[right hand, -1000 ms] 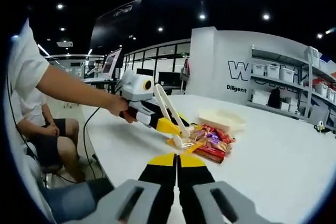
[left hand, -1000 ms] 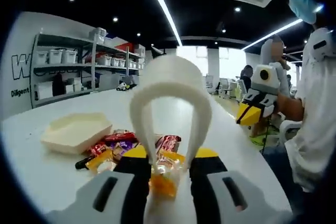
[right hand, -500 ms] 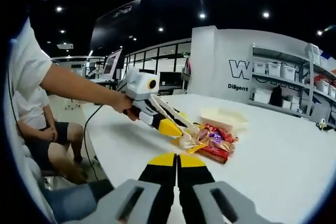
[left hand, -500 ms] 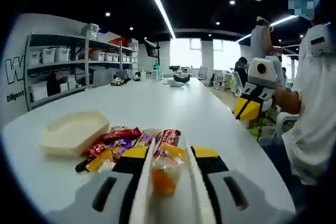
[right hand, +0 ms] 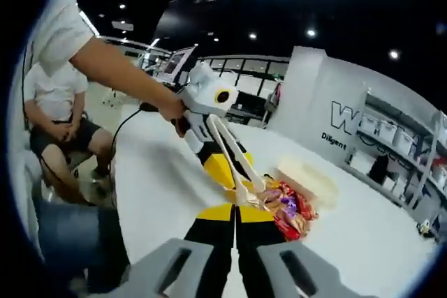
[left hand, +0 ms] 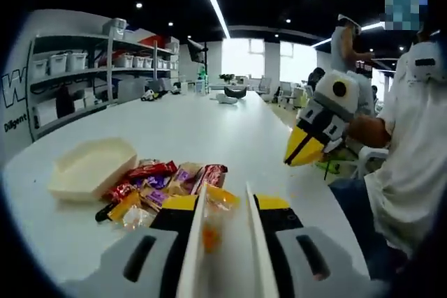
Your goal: Place the target food into the container with the food tongs after gripping and lifting it, then release it inside without dropping or visibly crushing the food.
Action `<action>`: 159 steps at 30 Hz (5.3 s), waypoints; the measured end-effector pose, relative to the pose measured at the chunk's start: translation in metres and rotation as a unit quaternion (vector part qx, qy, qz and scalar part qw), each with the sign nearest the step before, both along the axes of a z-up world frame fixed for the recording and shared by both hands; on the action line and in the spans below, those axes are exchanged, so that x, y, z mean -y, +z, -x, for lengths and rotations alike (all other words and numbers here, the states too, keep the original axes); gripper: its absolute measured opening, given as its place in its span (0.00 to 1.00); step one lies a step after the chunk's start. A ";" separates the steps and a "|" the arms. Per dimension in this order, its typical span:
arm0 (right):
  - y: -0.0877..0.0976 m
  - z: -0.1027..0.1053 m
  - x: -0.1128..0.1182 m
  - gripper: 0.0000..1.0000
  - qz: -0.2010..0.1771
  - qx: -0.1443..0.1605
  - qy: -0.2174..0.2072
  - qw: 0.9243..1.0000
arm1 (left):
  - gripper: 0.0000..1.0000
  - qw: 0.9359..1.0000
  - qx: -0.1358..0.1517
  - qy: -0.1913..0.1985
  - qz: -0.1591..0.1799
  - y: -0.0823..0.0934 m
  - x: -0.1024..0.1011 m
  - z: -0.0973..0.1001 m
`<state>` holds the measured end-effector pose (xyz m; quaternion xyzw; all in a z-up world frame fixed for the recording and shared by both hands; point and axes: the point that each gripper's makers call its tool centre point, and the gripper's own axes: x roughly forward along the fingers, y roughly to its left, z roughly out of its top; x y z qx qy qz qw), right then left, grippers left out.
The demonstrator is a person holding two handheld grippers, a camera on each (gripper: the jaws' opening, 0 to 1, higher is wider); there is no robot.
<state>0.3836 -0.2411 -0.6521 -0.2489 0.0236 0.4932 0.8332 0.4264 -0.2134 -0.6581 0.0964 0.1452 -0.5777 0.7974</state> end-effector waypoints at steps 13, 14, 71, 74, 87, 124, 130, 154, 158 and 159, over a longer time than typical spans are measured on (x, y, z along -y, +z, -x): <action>0.002 0.006 -0.018 0.02 -0.022 -0.028 0.086 0.996 | 0.29 1.000 -0.003 -0.026 -0.017 0.006 -0.001 0.023; 0.005 0.003 -0.017 0.05 -0.026 -0.020 0.080 0.996 | 0.29 0.999 -0.003 -0.028 -0.020 0.005 -0.002 0.024; 0.001 0.031 -0.018 0.11 -0.169 -0.213 0.123 0.954 | 0.24 0.997 0.004 0.043 0.070 0.046 0.004 0.026; 0.008 0.037 -0.010 0.16 -0.173 -0.187 0.108 0.961 | 0.24 0.997 0.013 0.040 0.064 0.044 0.000 0.008; 0.002 0.025 0.013 0.25 -0.164 -0.187 0.061 0.967 | 0.25 0.998 0.045 -0.011 0.040 0.026 0.008 -0.021; -0.013 0.000 0.036 1.00 -0.145 -0.193 -0.034 0.970 | 0.27 0.999 0.022 -0.039 0.023 0.017 0.014 -0.035; -0.008 0.000 0.040 1.00 -0.169 -0.198 -0.038 0.965 | 0.27 0.999 0.009 -0.044 0.024 0.017 0.016 -0.031; -0.009 0.003 0.047 0.99 -0.192 -0.212 -0.045 0.957 | 0.25 0.998 0.003 -0.049 -0.028 -0.001 0.030 -0.022; -0.009 0.003 0.046 0.98 -0.196 -0.215 -0.045 0.956 | 0.25 0.997 -0.007 -0.048 -0.060 -0.010 0.033 -0.020; -0.009 0.003 0.046 0.97 -0.196 -0.215 -0.044 0.956 | 0.25 0.997 -0.017 -0.044 -0.068 -0.013 0.034 -0.020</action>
